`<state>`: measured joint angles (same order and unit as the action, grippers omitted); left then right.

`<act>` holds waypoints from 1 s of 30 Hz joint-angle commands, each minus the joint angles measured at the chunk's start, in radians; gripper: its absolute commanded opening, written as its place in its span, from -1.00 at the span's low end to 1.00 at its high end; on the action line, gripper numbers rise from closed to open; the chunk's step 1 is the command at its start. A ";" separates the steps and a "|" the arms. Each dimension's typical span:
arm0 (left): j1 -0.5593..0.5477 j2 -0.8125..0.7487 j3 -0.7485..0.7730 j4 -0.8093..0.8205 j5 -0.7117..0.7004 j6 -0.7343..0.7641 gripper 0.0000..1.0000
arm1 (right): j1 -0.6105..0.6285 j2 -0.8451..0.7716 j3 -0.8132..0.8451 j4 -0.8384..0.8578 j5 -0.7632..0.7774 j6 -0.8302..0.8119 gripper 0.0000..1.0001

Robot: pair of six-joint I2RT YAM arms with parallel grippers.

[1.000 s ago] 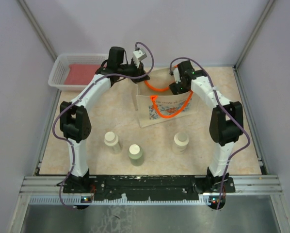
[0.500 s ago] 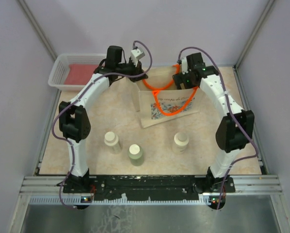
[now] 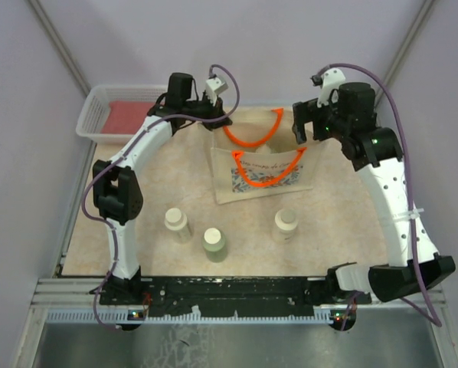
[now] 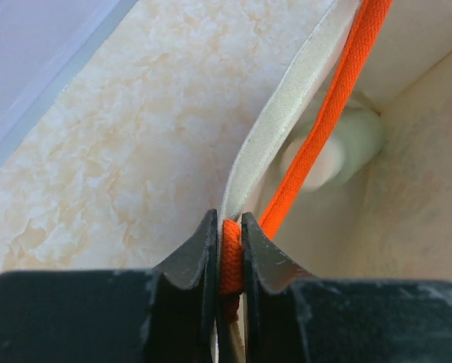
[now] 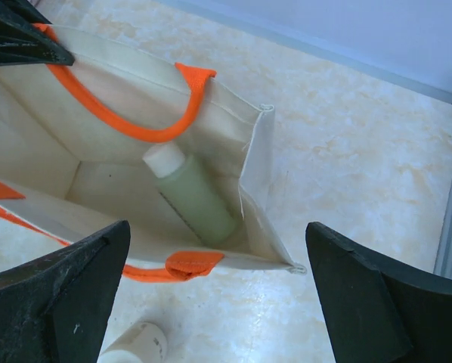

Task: Place the personal care products into the canvas bag

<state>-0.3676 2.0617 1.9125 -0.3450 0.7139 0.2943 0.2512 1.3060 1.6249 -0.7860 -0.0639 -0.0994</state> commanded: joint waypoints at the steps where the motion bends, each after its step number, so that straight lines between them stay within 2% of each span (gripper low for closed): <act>1: 0.013 0.008 0.037 0.024 -0.024 0.025 -1.00 | 0.027 0.006 -0.046 0.016 -0.014 0.020 0.98; 6: 0.013 0.028 0.062 0.013 -0.069 0.032 -1.00 | 0.082 -0.040 -0.004 -0.148 -0.102 0.002 0.98; 8: 0.013 0.034 0.067 0.014 -0.094 0.032 -1.00 | 0.146 -0.060 -0.046 -0.205 -0.098 -0.010 0.98; 12: 0.014 0.041 0.073 0.015 -0.124 0.035 -1.00 | 0.241 -0.137 -0.176 -0.210 -0.103 0.021 0.98; 19: 0.015 0.059 0.098 0.018 -0.127 0.020 -1.00 | 0.271 -0.226 -0.264 -0.316 -0.125 0.088 0.98; 24: 0.016 0.062 0.108 0.014 -0.125 0.021 -1.00 | 0.286 -0.238 -0.399 -0.285 -0.116 0.104 0.98; 30: 0.015 0.054 0.105 0.002 -0.129 0.026 -1.00 | 0.325 -0.180 -0.422 -0.261 -0.065 0.157 0.98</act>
<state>-0.3641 2.1094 1.9800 -0.3607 0.6098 0.3077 0.5468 1.0977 1.1889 -1.0859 -0.1658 0.0090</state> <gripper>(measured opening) 0.180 0.991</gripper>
